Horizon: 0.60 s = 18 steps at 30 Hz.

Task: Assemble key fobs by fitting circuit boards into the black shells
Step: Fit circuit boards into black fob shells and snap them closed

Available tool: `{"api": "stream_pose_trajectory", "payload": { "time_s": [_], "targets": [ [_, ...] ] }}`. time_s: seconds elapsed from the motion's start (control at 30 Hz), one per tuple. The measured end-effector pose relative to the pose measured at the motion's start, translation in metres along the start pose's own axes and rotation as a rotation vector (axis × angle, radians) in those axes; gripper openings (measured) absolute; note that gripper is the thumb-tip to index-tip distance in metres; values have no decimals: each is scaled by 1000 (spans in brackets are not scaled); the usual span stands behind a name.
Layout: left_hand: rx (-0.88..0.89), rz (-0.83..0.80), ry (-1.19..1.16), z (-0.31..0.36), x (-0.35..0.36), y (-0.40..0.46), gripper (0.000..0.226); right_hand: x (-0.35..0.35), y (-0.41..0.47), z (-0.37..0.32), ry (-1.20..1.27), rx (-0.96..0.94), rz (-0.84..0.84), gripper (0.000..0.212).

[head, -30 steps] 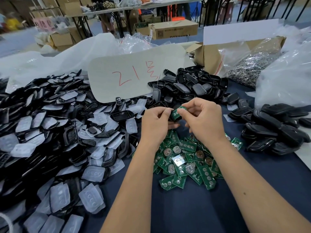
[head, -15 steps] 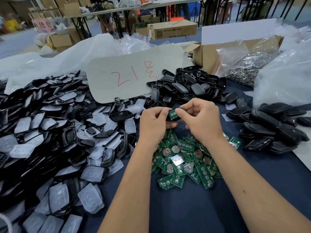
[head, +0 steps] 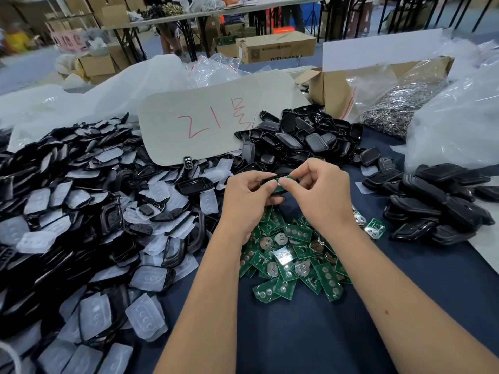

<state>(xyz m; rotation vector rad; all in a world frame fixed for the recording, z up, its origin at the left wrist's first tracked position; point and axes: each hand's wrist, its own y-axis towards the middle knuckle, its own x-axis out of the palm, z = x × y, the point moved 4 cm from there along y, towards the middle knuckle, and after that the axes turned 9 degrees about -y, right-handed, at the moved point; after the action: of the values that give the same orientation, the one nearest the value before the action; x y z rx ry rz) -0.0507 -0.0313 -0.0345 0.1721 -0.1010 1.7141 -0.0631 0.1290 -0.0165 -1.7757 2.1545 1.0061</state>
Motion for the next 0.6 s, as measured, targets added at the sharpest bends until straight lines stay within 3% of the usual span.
{"api": "stream_pose_trajectory", "payload": {
  "time_s": [0.13, 0.27, 0.33, 0.43, 0.53, 0.6],
  "targets": [
    [-1, -2, 14, 0, -2, 0, 16, -4, 0, 3, -70, 11, 68, 44],
    [48, 2, 52, 5, -4, -1, 14, -2, 2, -1, -54, 10, -40, 20],
    [66, 27, -13, 10, -5, -1, 12, 0, 4, -5, 123, 45, -121, 7],
    [69, 80, -176, 18, -8, -2, 12, 6, 6, -19, 400, 165, -111, 8],
    [72, 96, -259, 29, -18, -4, 5, 23, 6, -40, 535, 211, -116, 9],
    [102, 136, -299, 41, -35, -4, 13, 37, 3, -55, 579, 183, -182, 12]
  ]
}}
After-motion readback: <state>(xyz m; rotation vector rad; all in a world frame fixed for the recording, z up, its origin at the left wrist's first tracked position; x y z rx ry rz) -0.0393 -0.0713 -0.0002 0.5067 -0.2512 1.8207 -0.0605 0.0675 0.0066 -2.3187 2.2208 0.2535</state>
